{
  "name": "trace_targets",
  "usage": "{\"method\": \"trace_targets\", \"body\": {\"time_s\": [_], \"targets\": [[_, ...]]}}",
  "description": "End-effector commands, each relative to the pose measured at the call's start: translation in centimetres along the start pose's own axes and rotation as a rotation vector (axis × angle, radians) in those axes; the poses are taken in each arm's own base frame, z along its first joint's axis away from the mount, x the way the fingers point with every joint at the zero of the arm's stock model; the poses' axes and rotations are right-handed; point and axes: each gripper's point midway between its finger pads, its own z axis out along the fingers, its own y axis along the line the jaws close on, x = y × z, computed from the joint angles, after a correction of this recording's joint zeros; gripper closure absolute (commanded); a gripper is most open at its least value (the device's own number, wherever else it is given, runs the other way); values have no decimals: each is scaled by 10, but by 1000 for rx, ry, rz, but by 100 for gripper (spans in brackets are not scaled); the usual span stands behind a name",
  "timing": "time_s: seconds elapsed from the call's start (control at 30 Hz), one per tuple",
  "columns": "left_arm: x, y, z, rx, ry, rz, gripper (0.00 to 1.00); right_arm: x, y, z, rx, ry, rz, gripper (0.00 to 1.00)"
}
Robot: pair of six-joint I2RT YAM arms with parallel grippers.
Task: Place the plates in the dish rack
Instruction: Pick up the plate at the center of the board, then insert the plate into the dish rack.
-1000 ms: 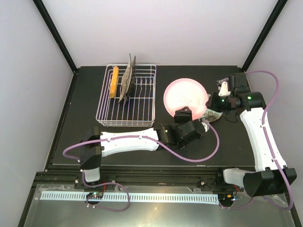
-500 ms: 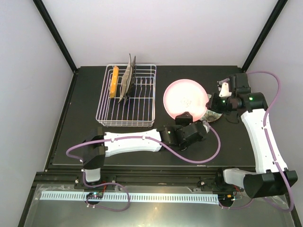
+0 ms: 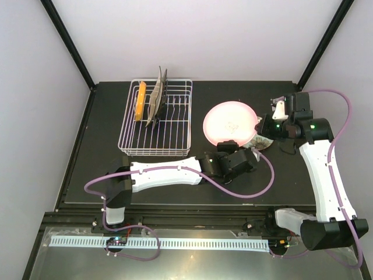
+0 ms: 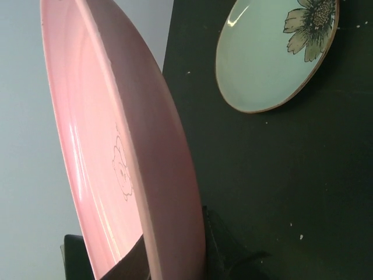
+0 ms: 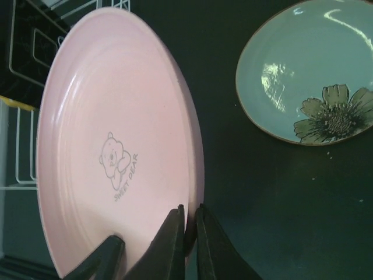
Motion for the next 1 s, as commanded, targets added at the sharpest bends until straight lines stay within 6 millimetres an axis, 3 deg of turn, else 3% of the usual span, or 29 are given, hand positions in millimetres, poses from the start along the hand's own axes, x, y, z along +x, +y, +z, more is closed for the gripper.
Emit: {"method": "trace_targets", "body": {"time_s": [0.0, 0.07, 0.3, 0.5, 0.67, 0.73, 0.83, 0.97], "targets": [[9, 51, 8, -84, 25, -155, 98, 20, 2, -2, -20, 68, -13, 86], [12, 57, 11, -86, 24, -175, 98, 15, 2, -3, -11, 45, -5, 72], [29, 91, 15, -36, -10, -316, 98, -15, -1, -29, 68, -91, -10, 48], [50, 144, 7, 60, -127, -592, 98, -24, -12, -50, 163, -179, -20, 43], [66, 175, 5, 106, -280, -751, 98, -18, -12, -44, 138, -163, -15, 43], [84, 187, 14, 140, -301, -854, 99, -17, -13, -42, 136, -156, -10, 43], [100, 195, 25, 184, -315, -941, 98, -17, -13, -42, 138, -161, -13, 42], [108, 198, 40, 189, -302, -953, 98, -18, -15, -41, 149, -157, -14, 42]]}}
